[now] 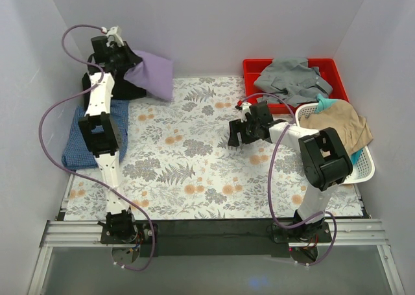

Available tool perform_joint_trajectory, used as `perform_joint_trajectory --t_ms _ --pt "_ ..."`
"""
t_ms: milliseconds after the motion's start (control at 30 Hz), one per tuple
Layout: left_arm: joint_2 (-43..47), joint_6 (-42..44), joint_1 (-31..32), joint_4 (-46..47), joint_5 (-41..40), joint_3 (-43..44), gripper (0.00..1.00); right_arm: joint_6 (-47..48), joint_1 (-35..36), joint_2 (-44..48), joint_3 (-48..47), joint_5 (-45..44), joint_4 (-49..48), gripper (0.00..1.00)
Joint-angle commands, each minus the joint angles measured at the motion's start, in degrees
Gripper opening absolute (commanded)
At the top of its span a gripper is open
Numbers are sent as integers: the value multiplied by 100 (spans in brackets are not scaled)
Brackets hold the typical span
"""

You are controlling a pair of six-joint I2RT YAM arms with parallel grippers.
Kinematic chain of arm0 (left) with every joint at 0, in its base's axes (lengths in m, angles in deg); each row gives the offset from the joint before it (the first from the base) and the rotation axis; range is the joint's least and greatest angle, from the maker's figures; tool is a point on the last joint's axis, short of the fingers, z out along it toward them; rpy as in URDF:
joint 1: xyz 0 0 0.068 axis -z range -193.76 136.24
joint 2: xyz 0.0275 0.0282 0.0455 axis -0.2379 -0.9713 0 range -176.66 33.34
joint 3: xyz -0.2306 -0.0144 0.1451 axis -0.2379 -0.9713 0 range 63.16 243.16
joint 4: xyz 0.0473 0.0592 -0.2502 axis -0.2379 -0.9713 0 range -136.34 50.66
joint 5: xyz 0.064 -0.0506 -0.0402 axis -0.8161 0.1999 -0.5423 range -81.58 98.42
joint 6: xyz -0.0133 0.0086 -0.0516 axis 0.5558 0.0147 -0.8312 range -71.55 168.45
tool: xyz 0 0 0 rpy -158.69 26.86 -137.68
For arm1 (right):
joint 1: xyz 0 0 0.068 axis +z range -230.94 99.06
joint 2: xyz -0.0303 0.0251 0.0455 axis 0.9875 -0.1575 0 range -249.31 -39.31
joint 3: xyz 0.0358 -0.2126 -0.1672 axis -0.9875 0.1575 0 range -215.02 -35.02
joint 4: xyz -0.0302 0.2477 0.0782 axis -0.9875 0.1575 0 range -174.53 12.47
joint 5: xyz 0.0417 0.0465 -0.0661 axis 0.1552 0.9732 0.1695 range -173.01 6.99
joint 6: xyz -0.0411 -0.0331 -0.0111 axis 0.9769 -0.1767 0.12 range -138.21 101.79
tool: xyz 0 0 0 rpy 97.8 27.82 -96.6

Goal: Fold and stack the t-shirts
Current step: Neatly place the folded tshirt to the corner

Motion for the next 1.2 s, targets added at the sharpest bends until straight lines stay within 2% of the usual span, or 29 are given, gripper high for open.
perform_joint_trajectory --t_ms 0,167,467,600,667,700,733,767,867,967,1033,1167 --pt "99 602 -460 -135 -465 306 0 -41 -10 -162 -245 198 -171 82" --pt "-15 813 -1022 208 -658 349 0 -173 -10 -426 -351 523 -215 81" --pt "-437 1244 -1366 876 -1510 -19 0 -288 -1 -585 -377 725 -232 81" --pt "-411 1420 -1384 1113 -2361 -370 1 -323 7 -655 -404 839 -232 81" --pt "-324 1525 -1384 1166 -2976 -432 20 -340 -2 -682 -404 884 -232 80" --pt "-280 1508 -1384 1219 -3170 -537 25 -367 -2 -682 -413 901 -232 80" --pt "-218 1482 -1384 1228 -3372 -590 39 -358 -2 -690 -413 910 -232 80" --pt "-148 1507 -1384 1237 -3479 -686 66 -367 -2 -673 -421 910 -232 80" --pt "256 1569 -1384 1315 -3961 -1056 77 -367 -2 -585 -395 866 -232 80" --pt "748 1561 -1375 1316 -4192 -1328 79 -341 7 -427 -351 831 -232 80" --pt "1203 1499 -1367 1158 -3885 -1416 80 -332 25 -295 -290 787 -232 80" --pt "2057 1447 -1139 1070 -3902 -1680 81 -314 25 12 -167 673 -232 80"
